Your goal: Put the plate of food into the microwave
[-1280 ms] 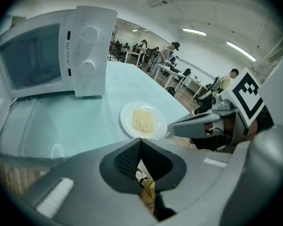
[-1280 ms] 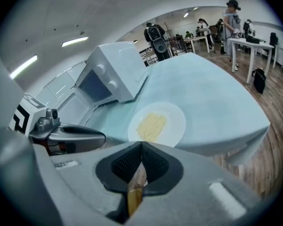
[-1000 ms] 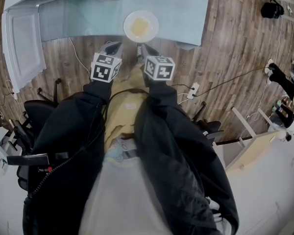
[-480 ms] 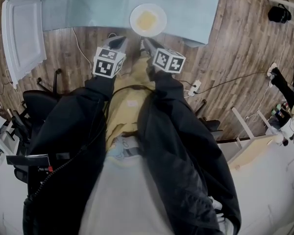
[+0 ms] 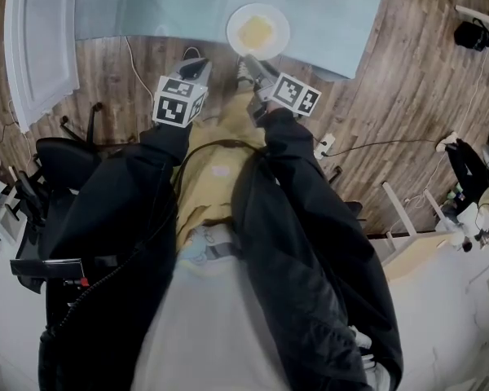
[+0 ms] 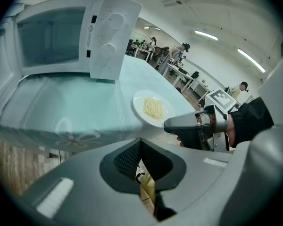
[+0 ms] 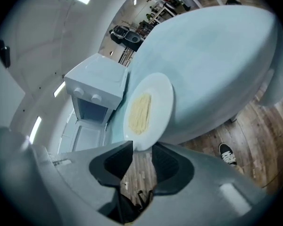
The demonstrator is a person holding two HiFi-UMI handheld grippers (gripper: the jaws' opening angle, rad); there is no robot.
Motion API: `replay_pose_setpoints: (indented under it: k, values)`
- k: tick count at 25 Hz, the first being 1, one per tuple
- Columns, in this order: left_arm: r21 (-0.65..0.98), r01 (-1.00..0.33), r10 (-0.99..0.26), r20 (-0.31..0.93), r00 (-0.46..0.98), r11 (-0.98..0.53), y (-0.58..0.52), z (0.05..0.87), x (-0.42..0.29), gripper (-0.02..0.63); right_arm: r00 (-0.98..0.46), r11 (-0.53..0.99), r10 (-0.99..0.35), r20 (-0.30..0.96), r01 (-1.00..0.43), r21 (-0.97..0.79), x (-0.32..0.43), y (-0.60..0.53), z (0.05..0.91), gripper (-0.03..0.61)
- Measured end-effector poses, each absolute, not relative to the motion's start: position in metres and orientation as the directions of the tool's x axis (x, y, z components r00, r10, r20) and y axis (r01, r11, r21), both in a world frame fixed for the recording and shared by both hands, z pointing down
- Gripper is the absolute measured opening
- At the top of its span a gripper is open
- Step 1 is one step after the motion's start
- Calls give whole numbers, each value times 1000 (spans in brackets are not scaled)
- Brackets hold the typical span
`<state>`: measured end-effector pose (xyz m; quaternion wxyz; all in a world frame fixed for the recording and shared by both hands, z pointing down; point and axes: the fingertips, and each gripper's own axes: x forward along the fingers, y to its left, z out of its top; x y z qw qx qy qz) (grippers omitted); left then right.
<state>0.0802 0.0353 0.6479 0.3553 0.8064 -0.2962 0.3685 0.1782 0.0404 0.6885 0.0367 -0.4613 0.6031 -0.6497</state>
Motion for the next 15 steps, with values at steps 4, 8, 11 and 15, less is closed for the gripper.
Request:
replay_pose_setpoints:
  k: [4,8,11,15]
  values:
    - [356,-753,-218,811,543,-553,34,652,70,-3,-594,-290,-628,502,-420,-860,174,32,692,115]
    - [358,-763,-223,812,539,-538,32,653,63,-3,-599,-310,-648,470,-356,-881,174,23,695,112]
    - [358,-773,-233,813,534,-525,31,653,55,-3,-615,-299,-652,443,-327,-896,171,20,693,95]
    - [368,-786,-243,810,533,-497,31,654,46,-3,-622,-291,-670,405,-282,-914,172,21,691,64]
